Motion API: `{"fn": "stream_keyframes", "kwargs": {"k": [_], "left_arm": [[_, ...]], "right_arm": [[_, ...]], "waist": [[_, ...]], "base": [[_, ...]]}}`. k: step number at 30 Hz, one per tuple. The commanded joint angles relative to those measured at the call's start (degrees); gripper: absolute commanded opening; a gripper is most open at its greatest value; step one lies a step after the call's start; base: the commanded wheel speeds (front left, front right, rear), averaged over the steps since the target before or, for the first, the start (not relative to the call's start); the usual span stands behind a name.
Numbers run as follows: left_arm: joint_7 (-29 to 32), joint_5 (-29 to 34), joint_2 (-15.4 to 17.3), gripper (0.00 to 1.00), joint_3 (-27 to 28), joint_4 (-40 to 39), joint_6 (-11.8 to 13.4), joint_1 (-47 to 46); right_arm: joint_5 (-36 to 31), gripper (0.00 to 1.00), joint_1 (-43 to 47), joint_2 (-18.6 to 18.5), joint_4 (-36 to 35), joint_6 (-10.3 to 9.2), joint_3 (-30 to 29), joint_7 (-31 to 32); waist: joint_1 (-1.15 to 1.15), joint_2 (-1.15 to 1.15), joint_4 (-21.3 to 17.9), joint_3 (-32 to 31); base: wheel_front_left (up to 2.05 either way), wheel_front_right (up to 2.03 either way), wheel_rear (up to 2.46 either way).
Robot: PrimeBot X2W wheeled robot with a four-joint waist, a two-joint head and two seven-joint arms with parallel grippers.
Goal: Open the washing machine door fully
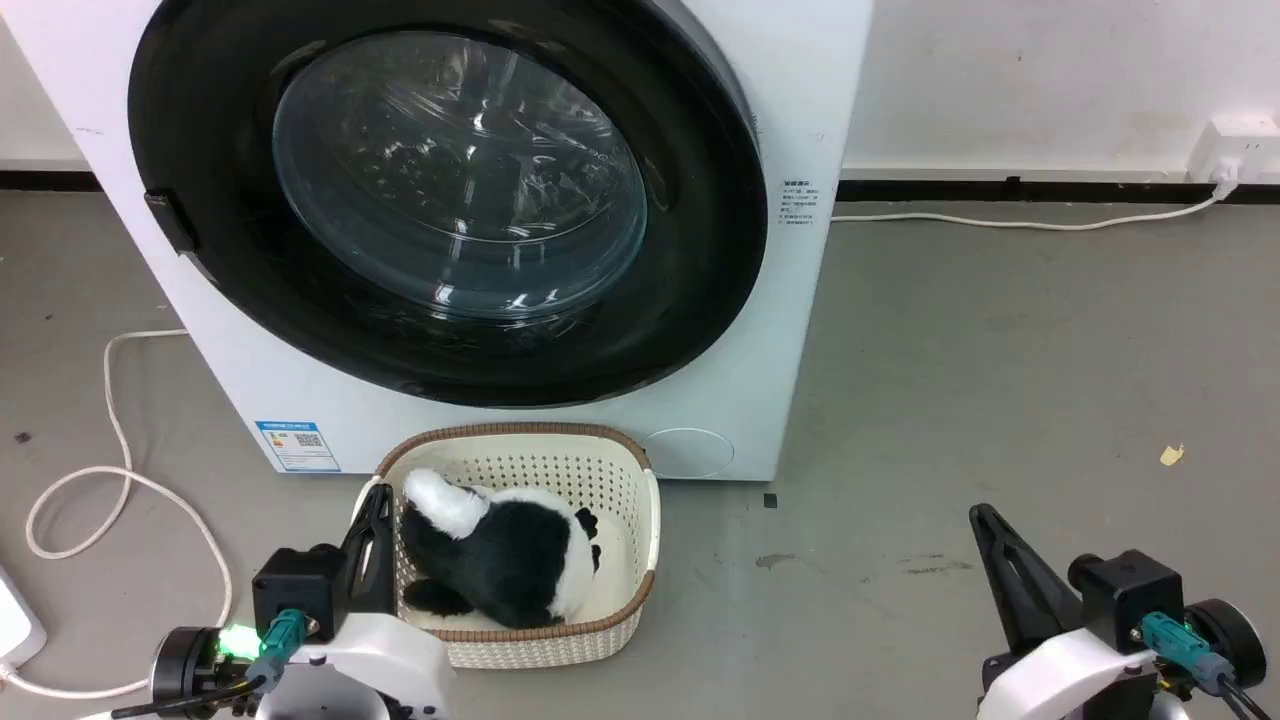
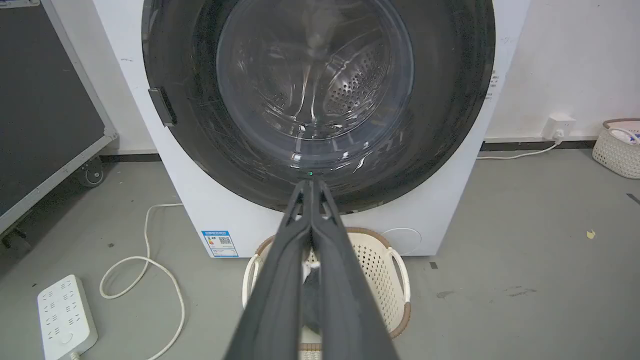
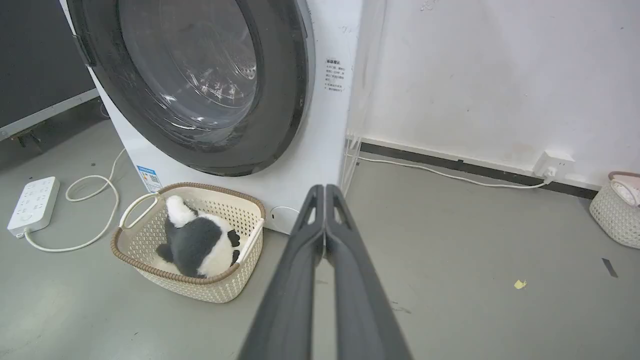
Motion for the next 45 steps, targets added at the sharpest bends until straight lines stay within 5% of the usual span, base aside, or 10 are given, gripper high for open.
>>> {"fn": "stream_keyframes", "kwargs": {"k": [1, 39, 40, 45], "left_arm": [[0.0, 0.5, 0.0, 0.00, 0.0, -0.2, -0.2, 1.1], [0.0, 0.5, 0.0, 0.00, 0.0, -0.2, -0.2, 1.1], [0.0, 0.0, 0.0, 1.00, 0.0, 0.0, 0.0, 0.0], [-0.4, -0.2, 0.0, 1.00, -0.2, 0.1, 0.1, 0.0]], "right_arm": [[-0.3, 0.00, -0.7, 0.3, -0.3, -0.09, 0.0, 0.1], [-0.3, 0.00, -0.7, 0.3, -0.3, -0.09, 0.0, 0.1], [0.0, 1.00, 0.0, 0.0, 0.0, 0.00, 0.0, 0.0], [0.4, 1.00, 0.0, 0.0, 0.1, 0.01, 0.0, -0.4]], "waist": [[0.00, 0.00, 0.0, 0.0], [0.00, 0.00, 0.0, 0.0], [0.00, 0.00, 0.0, 0.0], [0.00, 0.00, 0.0, 0.0]], "base": [[0.00, 0.00, 0.00], [0.00, 0.00, 0.00], [0.00, 0.00, 0.00], [0.00, 0.00, 0.00]]}}
